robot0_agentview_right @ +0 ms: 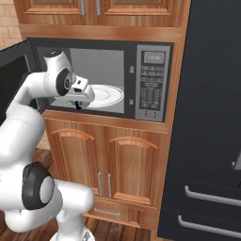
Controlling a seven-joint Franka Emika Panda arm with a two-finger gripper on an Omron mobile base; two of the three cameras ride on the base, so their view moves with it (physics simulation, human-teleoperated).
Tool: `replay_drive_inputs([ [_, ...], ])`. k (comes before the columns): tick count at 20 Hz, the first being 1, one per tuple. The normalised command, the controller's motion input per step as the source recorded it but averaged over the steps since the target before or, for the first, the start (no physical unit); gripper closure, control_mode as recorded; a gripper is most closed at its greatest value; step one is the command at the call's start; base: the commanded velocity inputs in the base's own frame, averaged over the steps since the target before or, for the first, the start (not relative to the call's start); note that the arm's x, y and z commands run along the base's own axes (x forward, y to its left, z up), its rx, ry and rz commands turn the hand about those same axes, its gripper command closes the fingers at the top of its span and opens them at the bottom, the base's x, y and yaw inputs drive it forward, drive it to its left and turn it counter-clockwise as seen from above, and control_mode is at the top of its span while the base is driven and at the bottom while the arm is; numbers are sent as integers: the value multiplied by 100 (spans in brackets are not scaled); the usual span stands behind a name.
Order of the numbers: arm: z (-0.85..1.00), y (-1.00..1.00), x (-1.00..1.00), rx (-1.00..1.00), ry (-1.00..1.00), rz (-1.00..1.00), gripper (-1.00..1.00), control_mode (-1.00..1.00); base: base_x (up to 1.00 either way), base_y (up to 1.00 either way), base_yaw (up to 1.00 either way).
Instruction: Place the microwavable item in the microwave. Then, close the microwave door and press the start button.
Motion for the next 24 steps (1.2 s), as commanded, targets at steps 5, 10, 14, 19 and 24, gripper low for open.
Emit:
replay_drive_inputs([
  [5, -5, 0, 53, 0, 0, 0, 100, -100, 0, 0, 0],
  [10, -10, 0, 50, 0, 0, 0, 100, -100, 0, 0, 0],
  [14, -27, 0, 53, -2, 0, 0, 100, -100, 0, 0, 0],
  [19, -22, 0, 55, -1, 0, 0, 100, -100, 0, 0, 0],
  [24, -30, 0, 62, -2, 0, 0, 100, -100, 0, 0, 0],
])
